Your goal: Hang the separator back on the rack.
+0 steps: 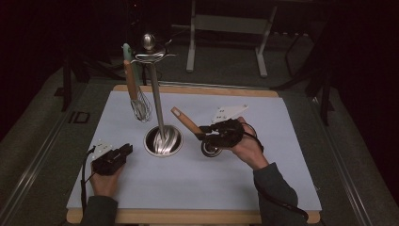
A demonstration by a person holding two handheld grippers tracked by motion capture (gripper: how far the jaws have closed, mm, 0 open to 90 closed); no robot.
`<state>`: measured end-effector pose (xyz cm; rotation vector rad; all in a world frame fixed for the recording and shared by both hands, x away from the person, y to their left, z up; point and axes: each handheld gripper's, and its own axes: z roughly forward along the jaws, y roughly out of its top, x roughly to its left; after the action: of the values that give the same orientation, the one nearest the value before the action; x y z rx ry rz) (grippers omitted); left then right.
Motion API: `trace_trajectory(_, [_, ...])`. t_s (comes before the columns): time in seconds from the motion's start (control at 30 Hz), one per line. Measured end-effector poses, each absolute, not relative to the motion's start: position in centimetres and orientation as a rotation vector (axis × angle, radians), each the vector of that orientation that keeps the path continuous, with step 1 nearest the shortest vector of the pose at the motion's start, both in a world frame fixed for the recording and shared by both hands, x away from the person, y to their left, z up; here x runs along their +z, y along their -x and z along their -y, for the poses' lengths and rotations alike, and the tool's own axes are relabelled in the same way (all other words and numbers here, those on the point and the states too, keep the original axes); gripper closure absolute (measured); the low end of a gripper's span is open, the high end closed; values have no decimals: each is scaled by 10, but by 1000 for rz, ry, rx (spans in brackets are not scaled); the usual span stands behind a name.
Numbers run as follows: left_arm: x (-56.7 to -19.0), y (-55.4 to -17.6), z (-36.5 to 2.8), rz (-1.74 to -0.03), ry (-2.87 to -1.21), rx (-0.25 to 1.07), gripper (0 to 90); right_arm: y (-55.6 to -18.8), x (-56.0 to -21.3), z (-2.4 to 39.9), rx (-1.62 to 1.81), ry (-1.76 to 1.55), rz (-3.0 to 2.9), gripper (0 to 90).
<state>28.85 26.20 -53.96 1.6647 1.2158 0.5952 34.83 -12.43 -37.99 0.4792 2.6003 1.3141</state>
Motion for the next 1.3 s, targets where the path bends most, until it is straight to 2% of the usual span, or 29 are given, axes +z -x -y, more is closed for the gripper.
trace_trajectory(0.53, [-540,-288,-262,-1218,-1662,595,788,-348,-369,121,1418,-369,-2554,701])
trace_trajectory(1.3, [-540,-288,-262,-1215,-1658,595,788,-339,-331,102,1596,-224,-2428,701])
